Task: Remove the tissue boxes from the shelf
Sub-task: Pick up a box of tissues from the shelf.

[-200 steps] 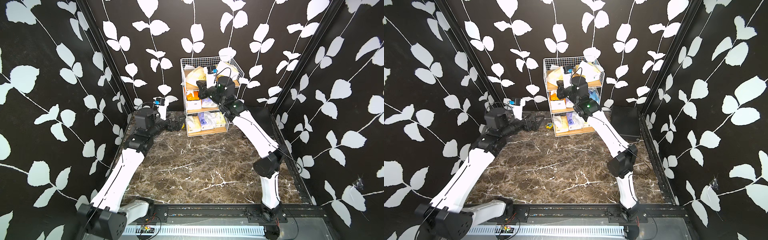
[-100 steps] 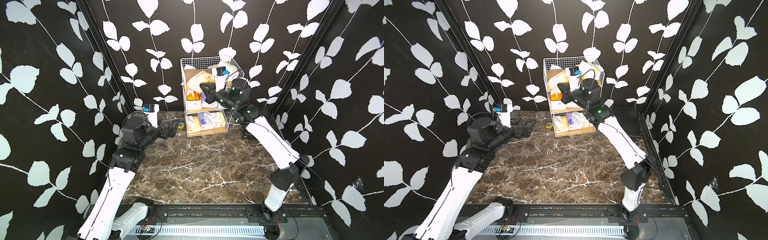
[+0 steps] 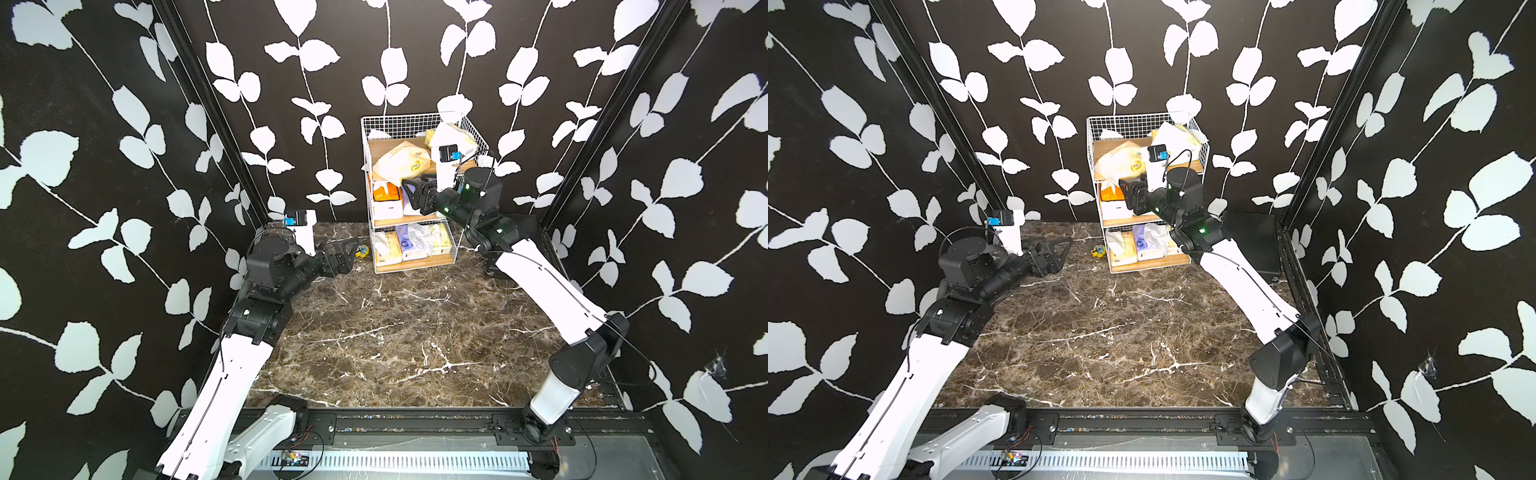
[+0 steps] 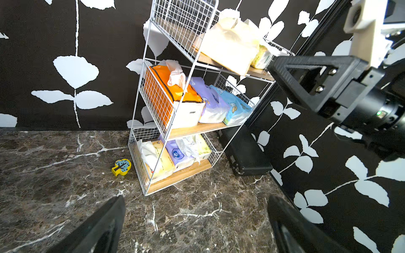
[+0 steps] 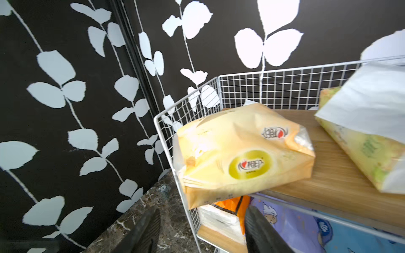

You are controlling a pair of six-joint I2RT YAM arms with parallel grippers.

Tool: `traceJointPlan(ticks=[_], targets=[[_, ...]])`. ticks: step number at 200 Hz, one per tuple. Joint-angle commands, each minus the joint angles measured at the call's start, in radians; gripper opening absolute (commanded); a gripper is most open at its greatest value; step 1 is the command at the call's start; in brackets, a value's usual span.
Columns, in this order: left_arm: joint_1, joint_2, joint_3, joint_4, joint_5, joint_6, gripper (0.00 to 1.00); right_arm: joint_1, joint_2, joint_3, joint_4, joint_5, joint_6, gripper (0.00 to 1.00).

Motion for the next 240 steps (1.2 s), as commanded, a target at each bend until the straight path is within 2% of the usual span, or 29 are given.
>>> traceJointPlan(ticks=[1, 20, 35, 65, 101, 130, 159, 209, 240], targets=[[-0.003, 0.083, 0.019, 0.102, 0.033, -0.041, 0.99, 0.027, -0.019, 0.006, 0.005, 0.133, 0.029, 0.65], [-0.004, 0.152, 0.044, 0.154, 0.046, -0.055, 0.99, 0.057, 0.016, 0.058, -0.038, 0.232, 0.044, 0.68], [-0.004, 0.191, 0.059, 0.184, 0.061, -0.065, 0.99, 0.059, 0.040, 0.077, -0.036, 0.248, 0.098, 0.71], [-0.007, 0.231, 0.079, 0.206, 0.103, -0.064, 0.99, 0.058, 0.013, 0.006, 0.096, 0.201, 0.248, 0.73], [-0.008, 0.234, 0.053, 0.233, 0.119, -0.065, 0.99, 0.017, -0.019, -0.115, 0.295, 0.133, 0.496, 0.74], [-0.011, 0.241, 0.042, 0.258, 0.143, -0.077, 0.99, -0.017, -0.002, -0.142, 0.335, 0.106, 0.661, 0.75], [-0.010, 0.247, 0.049, 0.251, 0.157, -0.074, 0.99, -0.021, 0.026, -0.162, 0.404, 0.085, 0.722, 0.78], [-0.012, 0.238, 0.027, 0.236, 0.158, -0.051, 0.99, -0.017, 0.151, -0.092, 0.521, -0.020, 0.844, 0.77], [-0.012, 0.232, 0.022, 0.228, 0.157, -0.040, 0.99, -0.001, 0.169, -0.094, 0.552, -0.012, 0.844, 0.77]])
